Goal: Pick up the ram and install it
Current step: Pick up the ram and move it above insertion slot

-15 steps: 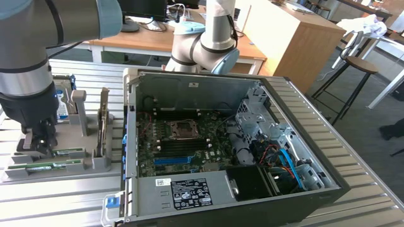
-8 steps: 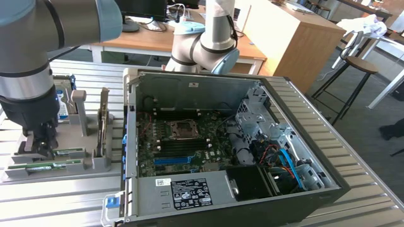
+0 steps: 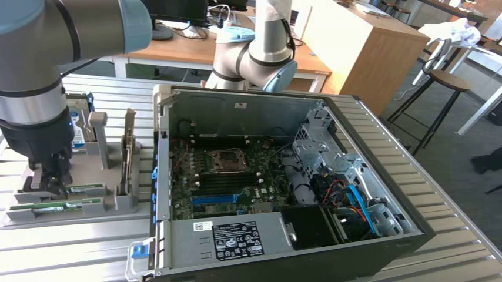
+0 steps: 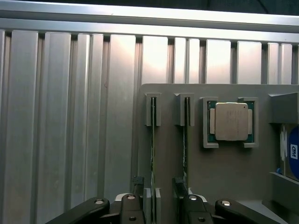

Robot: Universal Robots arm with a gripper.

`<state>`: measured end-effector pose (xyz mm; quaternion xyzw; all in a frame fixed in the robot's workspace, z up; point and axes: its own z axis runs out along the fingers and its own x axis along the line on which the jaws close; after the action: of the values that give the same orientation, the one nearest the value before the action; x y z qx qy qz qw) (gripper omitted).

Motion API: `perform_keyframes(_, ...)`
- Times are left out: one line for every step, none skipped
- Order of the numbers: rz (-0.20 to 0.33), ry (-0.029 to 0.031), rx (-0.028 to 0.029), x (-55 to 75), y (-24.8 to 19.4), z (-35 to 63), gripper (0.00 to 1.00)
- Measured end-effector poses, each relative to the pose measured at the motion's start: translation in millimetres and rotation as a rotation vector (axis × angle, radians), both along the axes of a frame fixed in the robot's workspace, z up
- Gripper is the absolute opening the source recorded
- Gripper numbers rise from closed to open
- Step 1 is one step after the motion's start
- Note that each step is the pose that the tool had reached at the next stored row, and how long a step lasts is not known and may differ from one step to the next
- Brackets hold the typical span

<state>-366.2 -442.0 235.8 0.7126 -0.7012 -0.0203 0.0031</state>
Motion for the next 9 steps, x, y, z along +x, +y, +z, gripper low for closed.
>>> perform_keyframes(0.0,0.0,0.0,0.0,0.0,-0.7,0.37)
perform_keyframes(0.0,0.0003,-0.0002,0.0,0.0,-1.4,0.37)
perform_keyframes(0.0,0.0003,-0.0002,0.0,0.0,-2.3,0.37)
perform_keyframes(0.0,0.0003,-0.0002,0.0,0.0,-3.3,0.37)
perform_keyframes(0.0,0.0003,-0.0003,0.0,0.0,-4.3,0.37)
perform_keyframes(0.0,0.0003,-0.0002,0.0,0.0,-5.3,0.37)
perform_keyframes(0.0,0.0003,-0.0002,0.0,0.0,-6.4,0.37)
perform_keyframes(0.0,0.0003,-0.0002,0.0,0.0,-7.6,0.37)
perform_keyframes(0.0,0.0003,-0.0002,0.0,0.0,-8.7,0.37)
